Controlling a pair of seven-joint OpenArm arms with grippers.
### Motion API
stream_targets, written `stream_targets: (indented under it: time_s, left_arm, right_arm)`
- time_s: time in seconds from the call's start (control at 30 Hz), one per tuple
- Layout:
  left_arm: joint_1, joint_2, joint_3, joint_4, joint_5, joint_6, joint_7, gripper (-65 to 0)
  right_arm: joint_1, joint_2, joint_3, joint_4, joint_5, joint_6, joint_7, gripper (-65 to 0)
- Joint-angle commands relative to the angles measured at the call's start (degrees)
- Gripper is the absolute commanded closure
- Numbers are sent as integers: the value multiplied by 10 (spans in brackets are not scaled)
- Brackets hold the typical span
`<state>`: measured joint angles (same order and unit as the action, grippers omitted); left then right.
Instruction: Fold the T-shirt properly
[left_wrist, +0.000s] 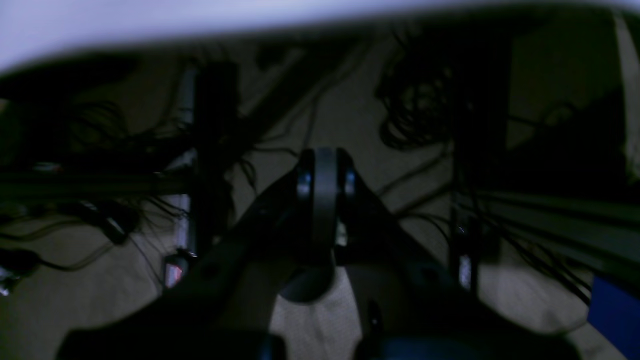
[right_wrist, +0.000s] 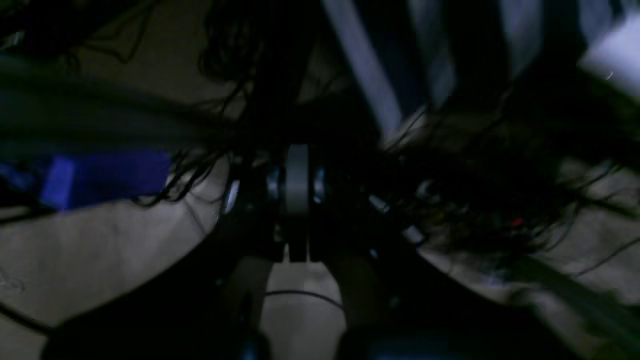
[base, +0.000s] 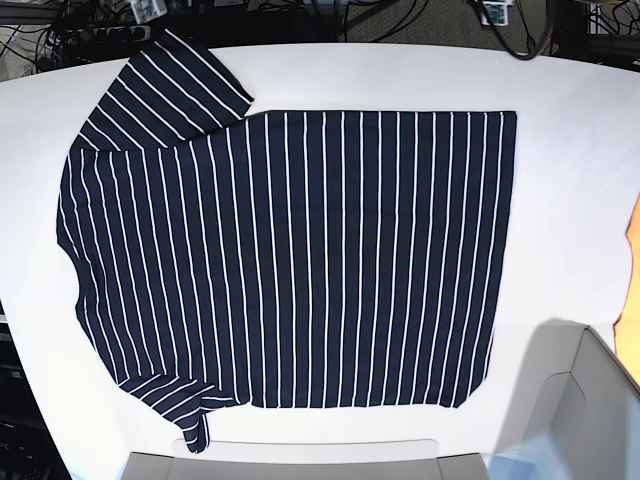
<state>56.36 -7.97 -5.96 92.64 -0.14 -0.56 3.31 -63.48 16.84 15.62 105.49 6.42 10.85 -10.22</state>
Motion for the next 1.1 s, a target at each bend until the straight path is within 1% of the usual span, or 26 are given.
stream_targets:
  time_s: [0.0, 0.1, 0.2, 0.23, 0.3, 0.37, 0.47, 0.57, 0.6, 0.7, 0.77, 0.8, 0.83, 0.87, 0.9, 0.93, 1.0, 1.07]
  left_arm:
    - [13, -1, -4, 29, 1, 3, -17, -1]
    - [21, -1, -5, 83, 1, 3, 10, -1]
    - [19, -1, -6, 127, 1, 3, 42, -1]
    - [18, -1, -6, 145, 1, 3, 53, -1]
    - [15, -1, -14, 172, 1, 3, 66, -1]
    - [-3, -1, -16, 197, 1, 3, 72, -1]
    - [-28, -1, -17, 239, 2, 3, 87, -1]
    - [-50, -3, -18, 246, 3, 3, 84, -1]
    - [-64, -5, -20, 246, 4, 3, 88, -1]
    - [-88, -6, -35, 246, 3, 2, 88, -1]
    - [-99, -7, -37, 247, 3, 2, 87, -2]
    - [-105, -13, -37, 247, 3, 2, 82, -2]
    - [-110, -23, -37, 248, 3, 2, 82, -4]
    - [-115, -31, -37, 249, 3, 2, 82, -5]
    - [-120, -37, -37, 249, 3, 2, 82, -15]
    - [-124, -41, -37, 249, 3, 2, 82, -32]
    - [-128, -41, -37, 249, 3, 2, 82, -71]
    - [-128, -41, -35, 249, 3, 2, 85, -106]
  right_arm:
    - [-6, 5, 14, 35, 4, -3, -1, -2]
    - [4, 7, 17, 96, 3, -3, -64, -1]
    - [22, 8, 18, 127, 3, -3, -97, -1]
    - [30, 10, 18, 130, 3, -3, -103, -1]
    - [51, 32, 18, 130, 3, -3, -108, -1]
    - [67, 46, 17, 130, 3, -3, -109, -1]
    - [115, 48, 17, 131, 3, -3, -115, -1]
    - [178, 47, 17, 131, 3, -3, -171, -1]
    - [203, 45, 17, 131, 4, -3, -202, -1]
    - [268, 30, 18, 131, 4, 2, -268, -1]
    - [299, 35, 18, 131, 6, 4, -306, -1]
    - [313, 41, 17, 131, 12, 8, -320, -1]
    - [324, 44, 17, 131, 26, 19, -333, -2]
    - [335, 47, 21, 131, 51, 34, -348, -3]
    - [344, 47, 30, 131, 84, 57, -373, -3]
    - [350, 47, 54, 131, 114, 77, -396, -4]
    - [355, 43, 100, 129, 159, 105, -427, -15]
    - [351, 42, 139, 128, 183, 116, -434, -45]
